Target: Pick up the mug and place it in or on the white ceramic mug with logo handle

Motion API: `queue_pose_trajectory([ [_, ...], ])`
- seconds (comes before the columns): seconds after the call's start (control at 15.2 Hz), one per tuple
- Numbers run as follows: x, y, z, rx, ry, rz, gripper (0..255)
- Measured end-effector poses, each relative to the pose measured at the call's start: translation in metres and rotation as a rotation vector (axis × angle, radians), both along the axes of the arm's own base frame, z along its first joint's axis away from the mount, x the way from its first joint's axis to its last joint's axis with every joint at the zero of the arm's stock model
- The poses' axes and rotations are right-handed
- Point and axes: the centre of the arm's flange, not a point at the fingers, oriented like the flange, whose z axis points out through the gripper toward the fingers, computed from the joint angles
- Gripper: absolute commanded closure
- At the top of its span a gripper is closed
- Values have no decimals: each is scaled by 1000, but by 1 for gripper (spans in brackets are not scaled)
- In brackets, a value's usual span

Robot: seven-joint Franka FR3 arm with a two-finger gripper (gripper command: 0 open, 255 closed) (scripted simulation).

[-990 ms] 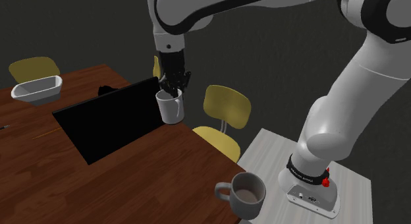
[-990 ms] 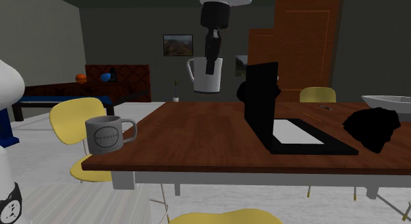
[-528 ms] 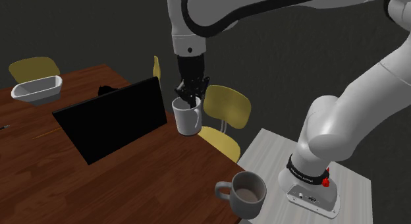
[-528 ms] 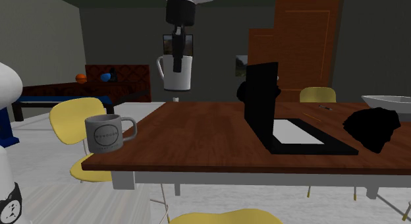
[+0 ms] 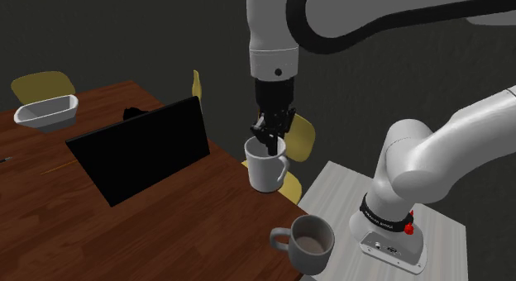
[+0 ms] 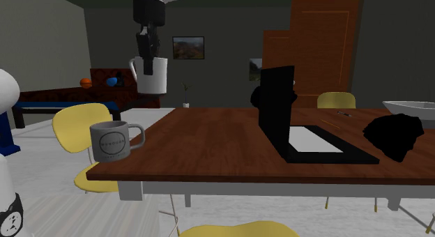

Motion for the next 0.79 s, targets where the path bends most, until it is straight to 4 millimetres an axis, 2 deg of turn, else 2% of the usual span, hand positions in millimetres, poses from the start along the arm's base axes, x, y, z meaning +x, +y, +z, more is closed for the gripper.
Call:
queue_pose_trajectory([
  [0.33, -64, 12, 5, -1, -1, 0, 255],
  [0.53, -107, 12, 7, 0, 0, 0, 255],
  [0.79, -124, 16, -4, 0, 0, -1, 255],
])
